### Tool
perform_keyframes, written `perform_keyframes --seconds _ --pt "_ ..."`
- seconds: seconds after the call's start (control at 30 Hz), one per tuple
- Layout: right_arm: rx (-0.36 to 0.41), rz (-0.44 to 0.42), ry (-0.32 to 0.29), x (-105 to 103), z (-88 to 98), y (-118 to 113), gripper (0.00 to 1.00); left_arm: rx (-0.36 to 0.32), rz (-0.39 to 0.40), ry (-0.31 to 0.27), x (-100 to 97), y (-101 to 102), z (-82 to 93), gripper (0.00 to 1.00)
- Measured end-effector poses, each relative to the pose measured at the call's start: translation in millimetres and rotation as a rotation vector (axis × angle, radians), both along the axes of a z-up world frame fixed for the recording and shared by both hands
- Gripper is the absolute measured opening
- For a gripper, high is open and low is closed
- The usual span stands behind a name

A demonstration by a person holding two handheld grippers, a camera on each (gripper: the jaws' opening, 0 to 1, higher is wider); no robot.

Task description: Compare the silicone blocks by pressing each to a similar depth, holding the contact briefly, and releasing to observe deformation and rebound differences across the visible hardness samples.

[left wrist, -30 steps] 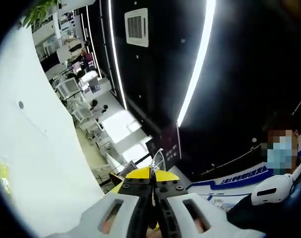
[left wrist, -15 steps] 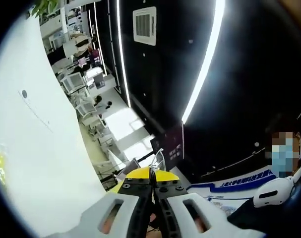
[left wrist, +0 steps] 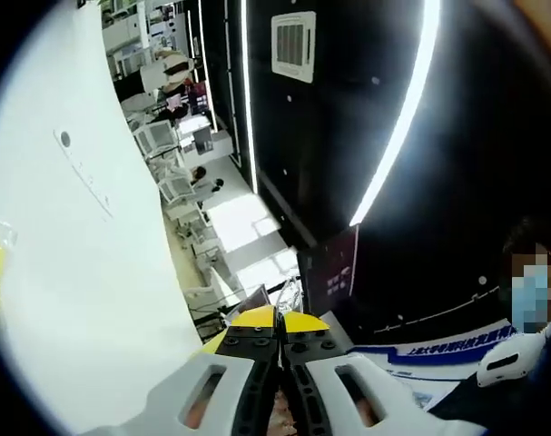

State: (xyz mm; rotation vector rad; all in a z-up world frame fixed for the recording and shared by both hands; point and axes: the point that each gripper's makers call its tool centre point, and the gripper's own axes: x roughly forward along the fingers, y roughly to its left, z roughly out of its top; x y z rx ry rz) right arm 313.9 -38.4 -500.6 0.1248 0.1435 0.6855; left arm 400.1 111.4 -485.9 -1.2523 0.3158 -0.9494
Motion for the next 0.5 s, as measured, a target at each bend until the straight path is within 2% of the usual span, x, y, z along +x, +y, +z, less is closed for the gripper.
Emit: perform_keyframes --seconds 0.07,0.1,0.2,0.23,0.3,0.43,0.5 --pt "-0.011 0.005 0.003 -5 -2.2 -4 0.92 0.011 0.042 0.053 7.9 1 -20.8 0.0" --pt "-0.041 0.005 0.017 -9 -6.7 -5 0.91 0.01 0.055 0.076 10.5 1 -29.1 0.0" --pt "-0.08 0.006 0.011 -13 -11.1 -9 0.91 0.009 0.076 0.176 16.7 0 -59.8 0.0" --pt "-0.085 0.004 0.015 -14 -12.9 -11 0.91 0.004 0.074 0.175 17.6 0 -64.4 0.0" --pt "-0.086 0.0 0.026 -15 -15.6 -15 0.9 -0.003 0.099 0.243 23.3 1 -80.4 0.0" --pt "-0.058 -0.018 0.043 -12 -15.5 -24 0.89 0.003 0.118 0.272 30.8 -2 -100.2 0.0" --pt "-0.043 -0.026 0.044 -10 -13.8 -28 0.89 0.013 0.137 0.305 36.3 -2 -113.3 0.0"
